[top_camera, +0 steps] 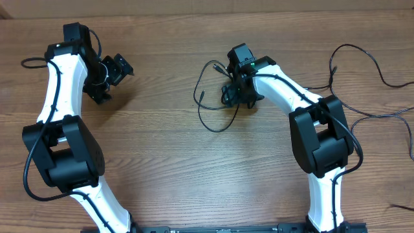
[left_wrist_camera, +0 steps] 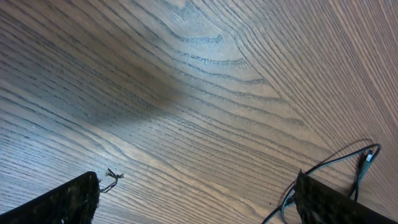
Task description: Untangle cables
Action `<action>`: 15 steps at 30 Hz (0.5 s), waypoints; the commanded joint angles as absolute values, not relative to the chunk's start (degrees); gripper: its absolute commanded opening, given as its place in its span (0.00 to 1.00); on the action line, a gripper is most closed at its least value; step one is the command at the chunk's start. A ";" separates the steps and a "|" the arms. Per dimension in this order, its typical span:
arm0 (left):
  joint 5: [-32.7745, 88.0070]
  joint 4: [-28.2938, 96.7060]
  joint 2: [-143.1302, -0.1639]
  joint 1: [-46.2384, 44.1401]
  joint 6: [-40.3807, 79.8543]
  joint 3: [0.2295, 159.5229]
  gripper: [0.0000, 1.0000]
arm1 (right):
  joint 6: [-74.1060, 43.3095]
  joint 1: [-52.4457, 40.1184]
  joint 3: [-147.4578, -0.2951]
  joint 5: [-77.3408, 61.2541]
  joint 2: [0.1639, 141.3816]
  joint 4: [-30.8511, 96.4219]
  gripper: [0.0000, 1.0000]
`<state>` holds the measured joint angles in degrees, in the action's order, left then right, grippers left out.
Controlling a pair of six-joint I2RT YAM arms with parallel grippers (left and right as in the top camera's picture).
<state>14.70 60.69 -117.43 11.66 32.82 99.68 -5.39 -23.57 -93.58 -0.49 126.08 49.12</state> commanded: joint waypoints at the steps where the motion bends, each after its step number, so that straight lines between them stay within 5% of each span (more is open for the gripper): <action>1: 14.41 60.84 -116.90 11.55 32.12 99.37 1.00 | -6.02 -23.35 -93.32 -0.56 128.73 48.77 0.60; 10: 14.41 60.84 -116.90 11.55 32.12 99.37 1.00 | -6.02 -23.35 -93.32 -1.15 129.03 49.43 0.04; 15: 14.41 60.84 -116.90 11.55 32.12 99.37 1.00 | -6.07 -23.35 -93.51 -1.15 129.01 48.05 0.04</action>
